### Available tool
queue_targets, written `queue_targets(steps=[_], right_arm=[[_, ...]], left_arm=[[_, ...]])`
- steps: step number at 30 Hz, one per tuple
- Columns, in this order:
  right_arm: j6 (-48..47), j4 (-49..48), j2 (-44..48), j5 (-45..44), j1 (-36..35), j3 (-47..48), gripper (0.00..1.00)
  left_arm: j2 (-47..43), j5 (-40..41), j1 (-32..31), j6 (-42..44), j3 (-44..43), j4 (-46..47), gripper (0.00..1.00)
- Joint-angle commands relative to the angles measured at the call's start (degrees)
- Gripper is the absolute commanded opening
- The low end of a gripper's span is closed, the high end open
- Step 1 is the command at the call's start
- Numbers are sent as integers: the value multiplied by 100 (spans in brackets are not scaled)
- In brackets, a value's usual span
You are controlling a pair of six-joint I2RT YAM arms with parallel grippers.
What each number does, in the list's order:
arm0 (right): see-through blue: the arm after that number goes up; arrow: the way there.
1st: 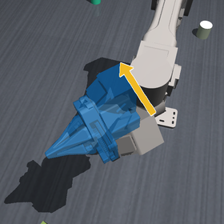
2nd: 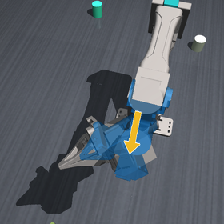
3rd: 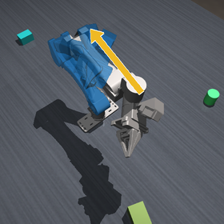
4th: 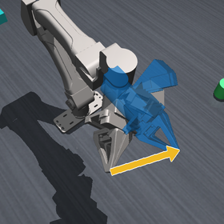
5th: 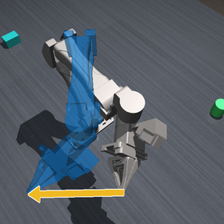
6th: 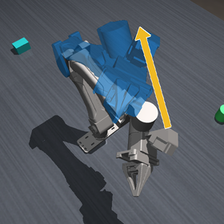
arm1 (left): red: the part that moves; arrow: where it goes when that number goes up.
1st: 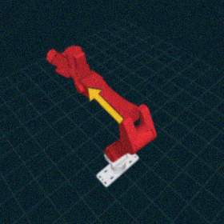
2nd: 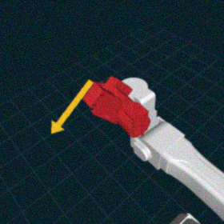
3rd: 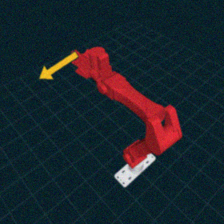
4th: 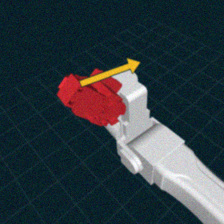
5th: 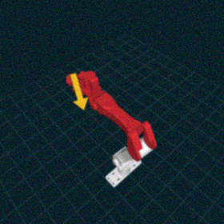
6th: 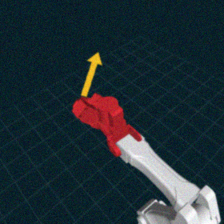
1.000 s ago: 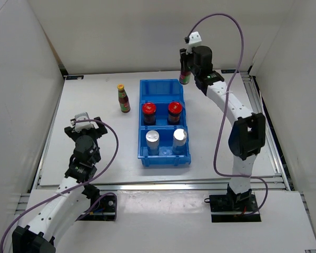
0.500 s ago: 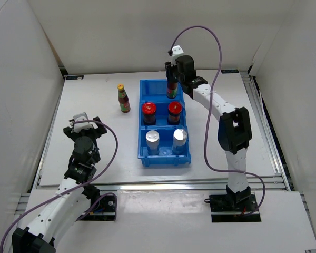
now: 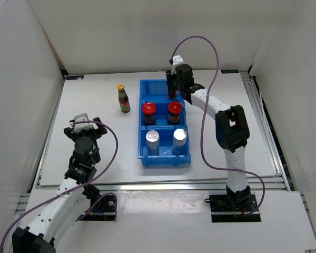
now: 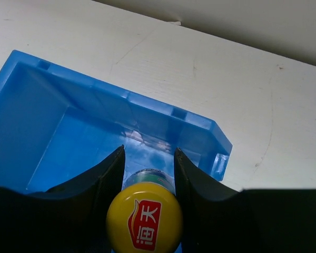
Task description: Organize the condiment bottles
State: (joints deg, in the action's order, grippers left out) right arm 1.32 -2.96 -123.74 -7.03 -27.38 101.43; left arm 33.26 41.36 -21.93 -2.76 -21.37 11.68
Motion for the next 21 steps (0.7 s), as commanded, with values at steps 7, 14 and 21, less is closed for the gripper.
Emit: queue_targets(steps=[7, 14, 21], right_arm=[[369, -275, 280, -282, 39, 227, 100], [184, -249, 1167, -817, 39, 395, 100], [884, 760, 3509, -2327, 39, -804, 0]], left_arm=[[-56, -50, -74, 22, 36, 124, 100], [-3, 64, -127, 22, 36, 124, 100], [452, 222, -127, 30, -121, -34, 39]])
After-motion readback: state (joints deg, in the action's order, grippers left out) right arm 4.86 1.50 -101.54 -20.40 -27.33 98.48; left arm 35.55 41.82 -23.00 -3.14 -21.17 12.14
